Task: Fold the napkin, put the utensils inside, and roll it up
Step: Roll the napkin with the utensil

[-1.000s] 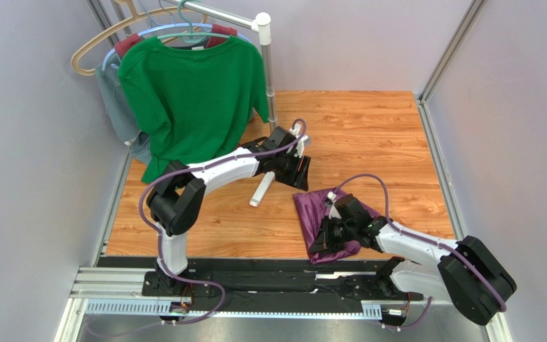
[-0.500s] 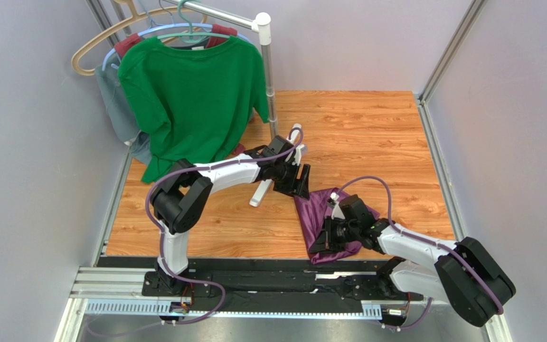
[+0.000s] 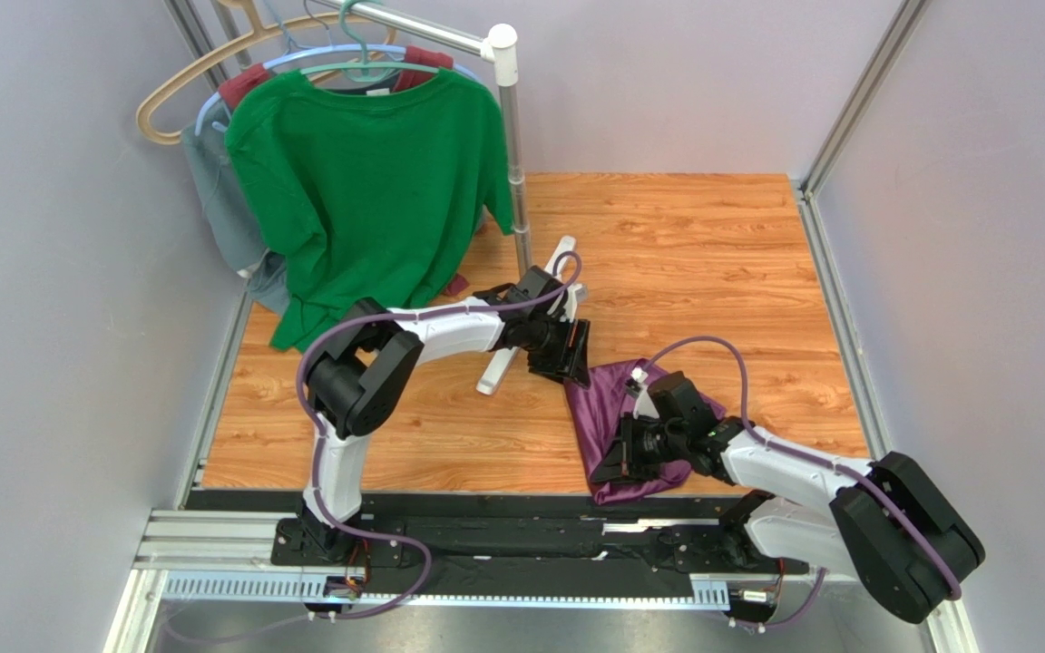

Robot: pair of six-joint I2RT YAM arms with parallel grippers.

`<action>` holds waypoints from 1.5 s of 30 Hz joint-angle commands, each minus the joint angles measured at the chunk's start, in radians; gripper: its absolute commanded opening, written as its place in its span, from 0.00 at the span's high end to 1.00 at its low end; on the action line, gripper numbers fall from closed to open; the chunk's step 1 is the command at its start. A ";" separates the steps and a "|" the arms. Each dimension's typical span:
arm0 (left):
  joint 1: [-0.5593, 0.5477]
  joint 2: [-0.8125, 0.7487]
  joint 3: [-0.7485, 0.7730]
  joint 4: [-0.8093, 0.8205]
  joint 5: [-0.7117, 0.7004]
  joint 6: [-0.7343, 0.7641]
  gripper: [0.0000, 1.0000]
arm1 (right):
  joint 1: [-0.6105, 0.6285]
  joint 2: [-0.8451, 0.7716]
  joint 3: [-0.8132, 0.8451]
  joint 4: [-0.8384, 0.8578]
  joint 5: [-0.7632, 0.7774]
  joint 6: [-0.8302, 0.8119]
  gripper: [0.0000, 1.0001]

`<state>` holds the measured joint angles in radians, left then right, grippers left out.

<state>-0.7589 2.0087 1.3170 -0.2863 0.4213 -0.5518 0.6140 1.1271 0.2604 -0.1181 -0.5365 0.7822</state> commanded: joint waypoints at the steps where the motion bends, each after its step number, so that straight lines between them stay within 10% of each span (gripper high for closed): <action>1: -0.005 0.039 0.018 0.018 0.025 -0.003 0.44 | -0.003 0.031 -0.036 -0.078 0.109 -0.034 1.00; 19: -0.005 0.084 0.099 -0.115 0.010 0.095 1.00 | -0.002 0.033 0.005 -0.130 0.148 -0.063 1.00; 36: -0.005 0.114 0.192 -0.260 -0.019 0.153 1.00 | 0.024 -0.101 0.295 -0.439 0.181 -0.172 0.41; 45: -0.005 0.117 0.206 -0.266 -0.016 0.150 1.00 | 0.116 -0.020 0.442 -0.407 0.377 -0.254 0.41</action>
<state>-0.7589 2.1117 1.4979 -0.5144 0.4206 -0.4225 0.7055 1.0317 0.6304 -0.5442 -0.2691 0.5900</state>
